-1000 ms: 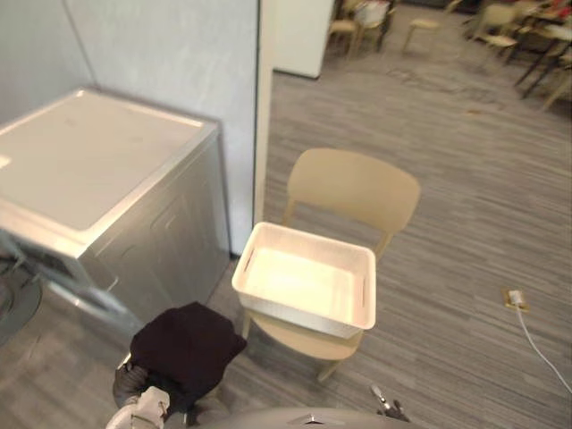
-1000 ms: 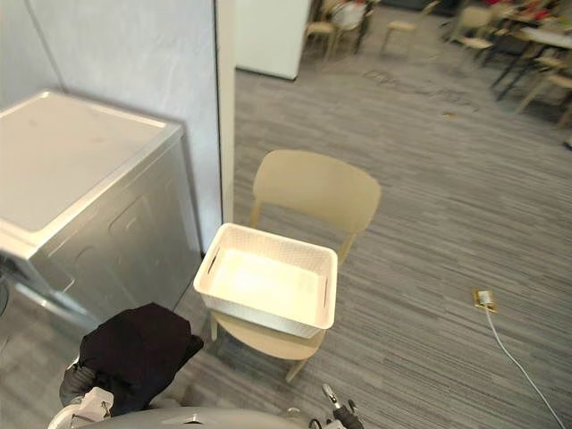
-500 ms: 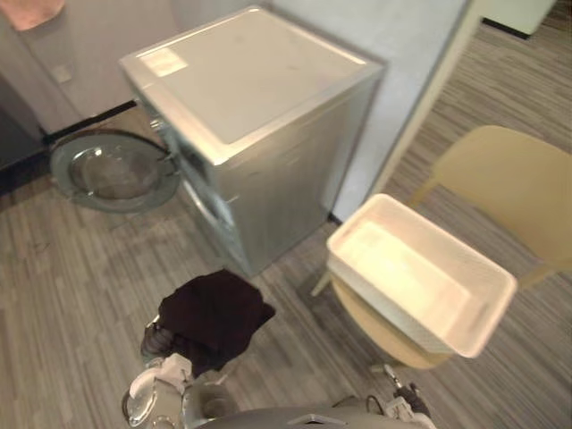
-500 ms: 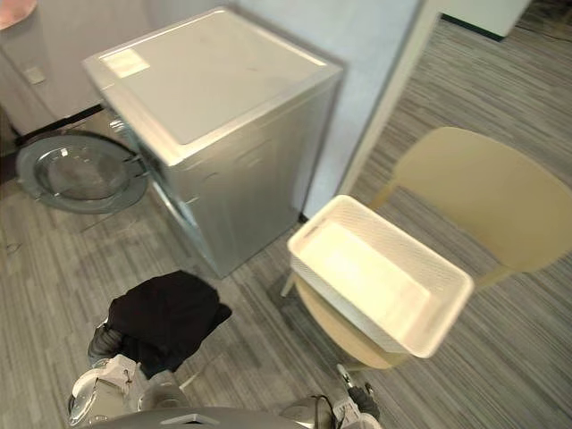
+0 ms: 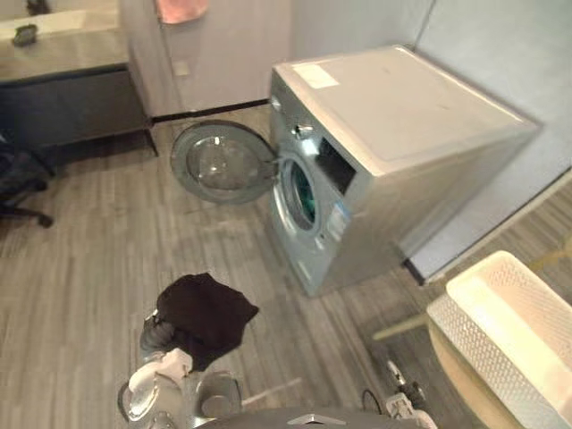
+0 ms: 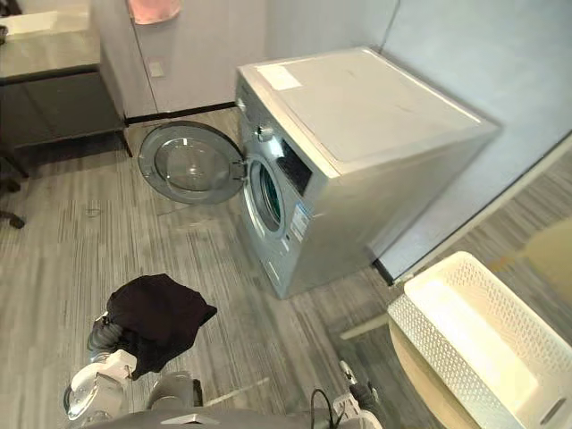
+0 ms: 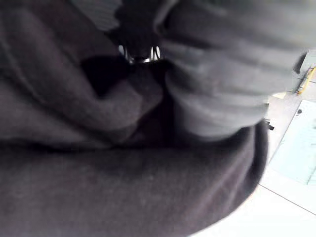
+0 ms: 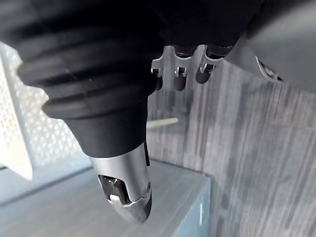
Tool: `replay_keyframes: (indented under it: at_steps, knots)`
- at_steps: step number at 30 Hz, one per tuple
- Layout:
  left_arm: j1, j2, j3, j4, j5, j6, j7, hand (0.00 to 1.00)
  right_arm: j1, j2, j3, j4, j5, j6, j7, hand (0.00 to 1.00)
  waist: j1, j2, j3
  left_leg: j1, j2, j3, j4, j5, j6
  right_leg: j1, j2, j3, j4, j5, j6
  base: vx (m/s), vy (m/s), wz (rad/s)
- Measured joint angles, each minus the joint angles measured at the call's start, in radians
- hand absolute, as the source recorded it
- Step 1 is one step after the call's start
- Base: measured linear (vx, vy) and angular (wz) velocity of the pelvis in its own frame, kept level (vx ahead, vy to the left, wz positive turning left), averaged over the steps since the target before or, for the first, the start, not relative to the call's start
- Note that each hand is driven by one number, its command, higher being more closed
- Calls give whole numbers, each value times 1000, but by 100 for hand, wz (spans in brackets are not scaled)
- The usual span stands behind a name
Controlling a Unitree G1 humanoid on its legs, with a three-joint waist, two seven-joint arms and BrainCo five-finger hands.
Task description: Pick up the laundry basket with both hands and put the clothes into the washing machine.
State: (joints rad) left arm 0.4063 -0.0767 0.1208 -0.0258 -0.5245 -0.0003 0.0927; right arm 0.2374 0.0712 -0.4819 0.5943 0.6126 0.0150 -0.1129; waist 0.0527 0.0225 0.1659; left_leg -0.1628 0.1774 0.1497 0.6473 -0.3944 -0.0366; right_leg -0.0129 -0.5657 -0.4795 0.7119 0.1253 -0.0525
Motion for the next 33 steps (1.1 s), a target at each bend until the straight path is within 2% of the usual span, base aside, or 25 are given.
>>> replay_keyframes:
  at_steps: [1,4,6,8,10,11,12,14,15,16,18,19,20,21,23,24,25,26,27,28,29,30,31,32,33]
  knots:
    - [-10,8,-7,11,6,-1,0,100,-7,3,-3,33,3,3,0,0,-3,-35,6,28,-21,-4,-32,4,11,-69,110,98,133,-165,5,98,188,35]
    - [-33,9,-51,117,20,6,0,100,-5,1,-5,72,33,-2,0,0,-25,-52,10,112,-42,21,-128,10,22,-205,278,68,287,-357,26,133,106,4]
    - [-34,7,-86,132,20,16,-1,100,-1,1,-15,99,55,-3,-1,0,-42,-50,11,153,-50,26,-184,12,24,-243,317,-6,224,-387,38,221,22,15]
    - [-53,1,-133,145,20,21,-14,100,17,1,-47,116,62,-2,-1,0,-70,-44,10,207,-46,14,-250,16,17,-275,348,-50,45,-394,54,319,-61,58]
    - [-88,4,-164,165,29,23,-24,100,27,6,-81,129,70,-4,-3,0,-86,-51,3,261,-38,-4,-305,9,-27,-279,363,-62,-181,-322,73,499,-158,57]
    - [-108,6,-173,180,35,25,-34,100,37,6,-91,133,70,-12,-6,0,-90,-54,-5,304,-26,-13,-329,-3,-59,-251,374,-90,-218,-235,-8,502,-153,38]
    - [-115,6,-182,190,39,28,-36,100,30,8,-106,131,70,-16,-8,0,-86,-33,-14,325,-8,-11,-356,10,-65,-239,389,-105,-214,-251,-7,632,-155,16]
    - [-140,7,-220,188,39,28,-42,100,3,13,-114,129,94,-22,-7,0,-102,-28,-34,361,-6,-4,-401,112,-37,-218,394,-114,-193,-324,-21,623,-161,14]
    - [-144,7,-229,186,39,28,-44,100,-3,14,-115,128,103,-23,-7,0,-110,-25,-37,362,-3,-10,-376,126,-28,-197,396,-123,-201,-339,-16,494,-155,36]
    - [-149,8,-242,185,39,28,-51,100,-6,14,-117,128,127,-30,-7,0,-126,-10,-36,337,27,-21,-249,138,-44,-134,419,-142,-227,-363,-3,469,-126,24]
    - [-145,9,-242,167,38,28,-54,100,-5,14,-119,123,140,-34,-19,0,-131,7,-40,201,86,-61,126,264,-124,-41,464,-140,-268,-392,3,381,-98,-8]
    - [-136,10,-238,157,36,26,-55,100,-5,15,-109,107,151,-40,-30,0,-117,9,-41,109,107,-101,323,351,-174,-6,489,-115,-292,-398,-1,353,3,-92]
    - [-125,10,-227,154,35,25,-55,100,-8,13,-91,77,182,-53,-41,0,-90,33,-38,0,116,-130,584,358,-184,59,526,-53,-332,-401,3,336,50,-114]
    - [-114,9,-217,154,35,25,-55,100,-12,12,-77,76,187,-57,-40,0,-83,36,-37,-31,117,-129,643,350,-171,88,537,-24,-349,-400,5,392,125,-143]
    - [-82,7,-187,154,35,25,-52,100,-21,8,-30,73,187,-55,-41,0,-69,26,-38,-102,134,-102,689,309,-99,167,540,52,-399,-390,20,266,146,-123]
    - [-70,5,-168,153,33,25,-48,100,-25,6,-9,52,187,-55,-42,0,-59,25,-38,-142,168,-90,643,280,-51,198,538,103,-429,-382,33,282,235,-146]
    - [-66,5,-160,153,27,25,-35,100,-28,5,12,30,186,-58,-42,0,-46,23,-37,-170,200,-91,539,259,-20,211,531,164,-443,-375,46,280,271,-152]
    - [-64,4,-156,153,25,25,-30,100,-29,4,23,19,185,-58,-43,0,-40,21,-37,-169,213,-93,470,252,-12,214,525,198,-449,-373,50,352,452,-163]
    - [-56,3,-139,149,24,25,-27,100,-21,3,29,7,183,-63,-50,0,-37,11,-39,-147,223,-106,305,249,-8,212,503,263,-452,-373,76,361,550,-189]
    - [-43,0,-124,134,24,25,-8,100,-3,-1,49,-15,170,-63,-48,0,-35,3,-45,-74,221,-132,57,298,29,199,482,346,-447,-381,131,350,600,-191]
    - [-34,-1,-125,120,24,24,-4,100,10,-4,57,-27,166,-60,-46,0,-34,10,-49,-44,213,-167,-6,318,21,188,480,385,-441,-389,160,212,447,-158]
    - [-29,-1,-116,116,24,22,2,100,15,-7,69,-22,165,-55,-45,0,-34,7,-56,-11,180,-203,-16,265,-28,178,466,420,-438,-400,175,210,480,-111]
    - [-40,-2,-85,116,24,18,19,100,31,-8,78,-11,157,-41,-41,0,-53,-53,-69,0,112,-279,-24,199,-56,136,434,489,-427,-407,164,182,428,-91]
    - [-48,-1,-82,116,24,12,27,100,31,-8,84,-1,146,-39,-41,0,-52,-72,-71,2,98,-294,-25,178,-89,115,426,508,-416,-402,163,172,457,-80]
    - [-63,-2,-86,116,21,11,33,100,32,-7,74,14,125,-39,-41,0,-56,-83,-74,12,94,-299,-36,121,-179,97,415,524,-404,-379,193,69,341,-43]
